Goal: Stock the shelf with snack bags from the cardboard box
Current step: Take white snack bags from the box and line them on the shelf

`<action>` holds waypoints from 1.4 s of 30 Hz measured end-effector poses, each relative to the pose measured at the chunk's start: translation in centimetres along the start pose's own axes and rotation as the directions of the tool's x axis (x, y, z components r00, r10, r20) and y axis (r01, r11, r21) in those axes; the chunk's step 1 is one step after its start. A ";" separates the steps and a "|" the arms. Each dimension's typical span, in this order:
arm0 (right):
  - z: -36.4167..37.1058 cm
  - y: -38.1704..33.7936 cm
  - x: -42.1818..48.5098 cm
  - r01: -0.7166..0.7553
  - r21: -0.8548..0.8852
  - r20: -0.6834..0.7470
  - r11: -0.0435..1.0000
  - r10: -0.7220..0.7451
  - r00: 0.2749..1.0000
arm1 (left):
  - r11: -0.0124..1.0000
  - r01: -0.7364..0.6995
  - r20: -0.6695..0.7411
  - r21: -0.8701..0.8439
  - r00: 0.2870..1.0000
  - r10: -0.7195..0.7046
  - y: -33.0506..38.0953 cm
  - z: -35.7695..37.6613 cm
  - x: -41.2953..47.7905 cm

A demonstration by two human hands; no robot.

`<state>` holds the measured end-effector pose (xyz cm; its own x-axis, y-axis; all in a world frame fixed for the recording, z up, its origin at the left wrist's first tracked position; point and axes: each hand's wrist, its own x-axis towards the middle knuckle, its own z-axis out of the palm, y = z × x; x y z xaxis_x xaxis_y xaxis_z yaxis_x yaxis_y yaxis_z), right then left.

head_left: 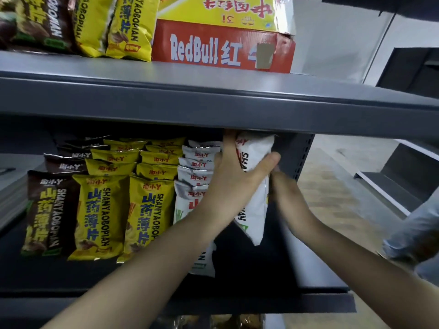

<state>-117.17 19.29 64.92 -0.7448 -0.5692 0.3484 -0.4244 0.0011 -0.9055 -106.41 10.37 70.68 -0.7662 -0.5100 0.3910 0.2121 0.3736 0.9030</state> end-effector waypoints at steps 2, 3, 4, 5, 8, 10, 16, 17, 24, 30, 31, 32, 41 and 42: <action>-1.6 -0.9 -1.9 0.024 0.138 0.010 0.990 -0.026 1.000 | 0.996 0.088 -0.050 0.025 0.995 -0.087 -0.4 1.7 0.3; -2.3 -1.1 -2.8 0.064 0.145 0.036 0.987 -0.070 0.997 | 0.989 0.144 -0.071 0.034 0.987 -0.142 -0.6 2.6 0.5; -2.7 -1.1 -3.5 0.096 0.103 0.084 0.990 -0.105 0.991 | 0.978 0.205 -0.087 0.037 0.976 -0.201 -0.9 3.3 0.7; -2.9 -0.8 -4.2 0.127 0.038 0.150 0.991 -0.131 0.980 | 0.965 0.259 -0.098 0.045 0.962 -0.253 -1.1 4.1 1.0; -2.7 1.5 -4.3 0.150 -0.161 0.277 0.976 -0.101 0.956 | 0.927 0.348 -0.110 0.142 0.936 -0.335 -1.9 6.3 1.8; -2.2 2.6 -3.1 0.090 -0.231 0.238 0.969 -0.033 0.971 | 0.913 0.364 -0.104 0.186 0.931 -0.351 -2.6 7.3 2.4; -0.4 5.7 1.7 -0.078 -0.146 0.132 0.986 0.097 0.986 | 0.895 0.254 -0.123 0.366 0.967 -0.224 -6.1 7.6 2.3; 0.0 5.9 2.1 -0.111 -0.082 0.143 0.990 0.122 0.982 | 0.885 0.246 -0.110 0.396 0.969 -0.221 -6.9 7.4 2.1; 3.2 7.9 4.6 -0.293 0.051 0.171 0.955 0.281 0.944 | 0.828 0.267 -0.083 0.492 0.962 -0.261 -12.7 6.1 1.0; 3.3 9.0 4.8 -0.029 -0.677 0.163 0.736 0.188 0.969 | 0.789 0.335 -0.153 0.515 0.941 -0.300 -14.4 6.8 0.4; 2.9 9.0 4.9 -0.021 -0.733 0.162 0.680 0.205 0.965 | 0.796 0.324 -0.157 0.511 0.946 -0.285 -14.3 6.9 0.3; 2.5 9.1 5.1 -0.026 -0.757 0.149 0.653 0.210 0.966 | 0.804 0.312 -0.153 0.507 0.950 -0.272 -14.3 6.9 0.2; 2.5 9.6 5.3 -0.144 -0.520 0.312 0.842 0.344 0.886 | 0.765 0.330 -0.159 0.553 0.943 -0.292 -14.4 7.4 0.8; 2.6 9.6 5.4 -0.128 -0.587 0.293 0.800 0.356 0.887 | 0.765 0.331 -0.165 0.553 0.943 -0.289 -14.4 7.3 0.8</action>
<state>-123.95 14.05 57.50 -0.6615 -0.7452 -0.0844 -0.5465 0.5560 -0.6262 -114.52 10.22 56.67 -0.6835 -0.7169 0.1375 -0.4266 0.5451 0.7217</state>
